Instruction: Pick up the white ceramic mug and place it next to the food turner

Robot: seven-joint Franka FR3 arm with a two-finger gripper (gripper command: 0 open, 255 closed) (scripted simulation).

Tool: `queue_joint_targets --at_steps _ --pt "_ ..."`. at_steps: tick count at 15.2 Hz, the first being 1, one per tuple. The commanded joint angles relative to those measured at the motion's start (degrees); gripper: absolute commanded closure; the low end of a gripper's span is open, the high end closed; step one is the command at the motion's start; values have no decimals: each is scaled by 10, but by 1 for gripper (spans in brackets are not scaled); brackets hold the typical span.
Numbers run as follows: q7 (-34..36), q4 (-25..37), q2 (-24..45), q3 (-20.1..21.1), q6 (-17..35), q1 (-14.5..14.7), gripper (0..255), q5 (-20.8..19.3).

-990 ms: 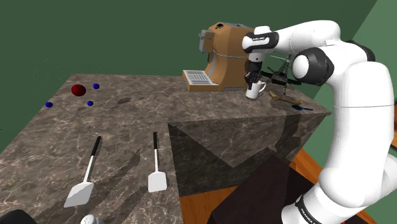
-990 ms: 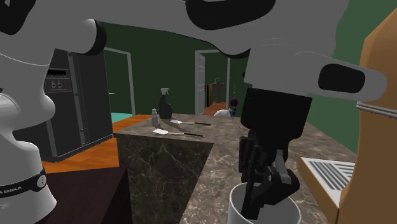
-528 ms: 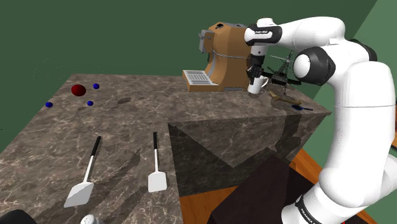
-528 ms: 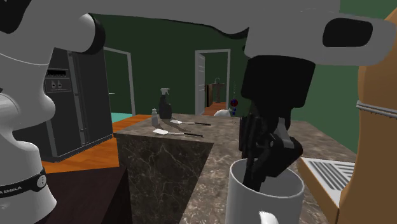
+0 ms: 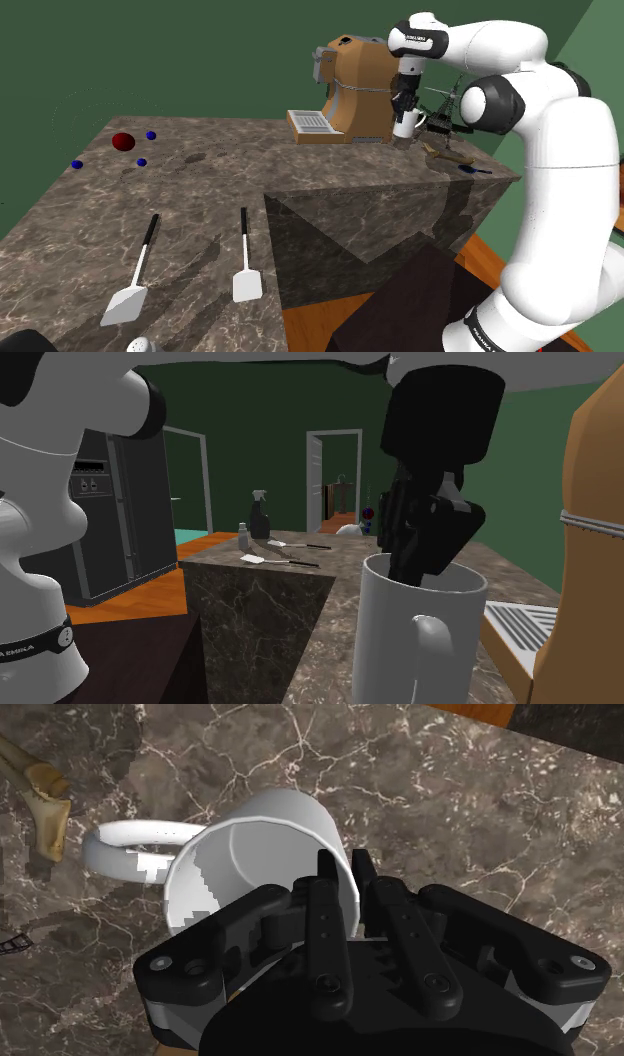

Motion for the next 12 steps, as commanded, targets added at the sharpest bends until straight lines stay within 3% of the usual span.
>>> queue_joint_targets --at_steps 1,6,9,12 --pt "-1 29 9 0 -20 -4 255 2" --pt "-2 90 26 1 -64 -13 255 5" --pt "24 -59 -68 -1 -9 34 255 -14" --pt "56 -164 -139 4 24 69 255 -30"
